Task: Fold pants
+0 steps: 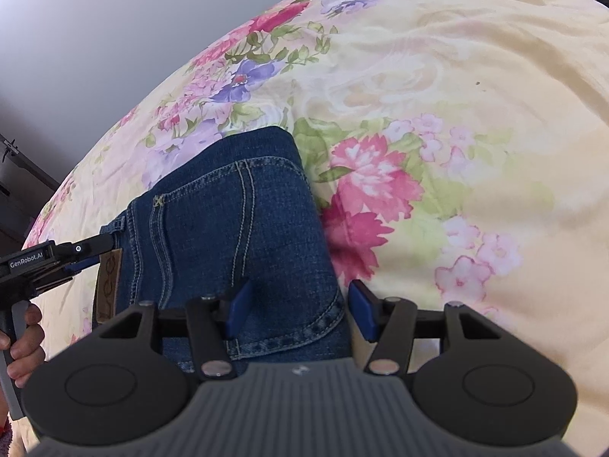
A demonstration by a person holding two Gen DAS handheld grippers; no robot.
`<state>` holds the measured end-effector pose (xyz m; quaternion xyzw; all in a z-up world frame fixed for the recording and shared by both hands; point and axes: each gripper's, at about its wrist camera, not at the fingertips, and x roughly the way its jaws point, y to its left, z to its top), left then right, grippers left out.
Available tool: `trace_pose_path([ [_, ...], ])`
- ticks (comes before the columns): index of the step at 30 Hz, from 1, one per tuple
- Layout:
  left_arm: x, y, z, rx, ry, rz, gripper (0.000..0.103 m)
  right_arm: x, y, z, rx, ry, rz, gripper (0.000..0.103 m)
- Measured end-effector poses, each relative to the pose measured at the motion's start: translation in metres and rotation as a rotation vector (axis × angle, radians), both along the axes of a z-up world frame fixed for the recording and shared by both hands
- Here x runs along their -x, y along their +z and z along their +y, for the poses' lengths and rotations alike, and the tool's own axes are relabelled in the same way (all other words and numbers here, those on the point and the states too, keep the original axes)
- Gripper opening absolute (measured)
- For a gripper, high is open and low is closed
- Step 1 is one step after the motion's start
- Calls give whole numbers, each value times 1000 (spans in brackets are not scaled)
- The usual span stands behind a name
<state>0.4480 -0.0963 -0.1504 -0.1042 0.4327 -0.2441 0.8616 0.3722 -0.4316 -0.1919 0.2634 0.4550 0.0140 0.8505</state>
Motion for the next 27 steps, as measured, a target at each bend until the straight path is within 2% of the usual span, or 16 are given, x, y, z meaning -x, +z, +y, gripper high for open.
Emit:
trace_pose_path([
  [1,2,5,-3,-33,-3,-15,11,0,-1,0,-8,2,-1,52],
  [5,15,23,-17,-183,-38,-86,9,-1,7,9,15,45,-13,46],
  [9,11,4,-21,-301,-61,-49,8,-3,18,26,104,117,-25,46],
  [13,5,-14,-28,-337,-47,-24,8,-8,10,39,188,140,0,46],
  [18,8,-12,-35,-383,-42,-30,9,-15,2,31,144,126,33,47],
  [21,16,3,-27,-361,-19,-32,18,-13,10,34,168,129,46,51],
  [22,20,9,-21,-339,-22,-28,31,-12,13,34,176,131,61,60],
  [23,26,13,-14,-303,-36,-19,39,-10,16,33,181,136,64,66],
  [24,33,17,-5,-257,-44,-7,54,-6,20,31,184,139,53,67],
  [25,38,20,3,-217,-43,-1,63,-2,22,29,185,137,46,67],
  [27,50,22,24,-119,-21,29,68,6,26,20,154,124,35,71],
])
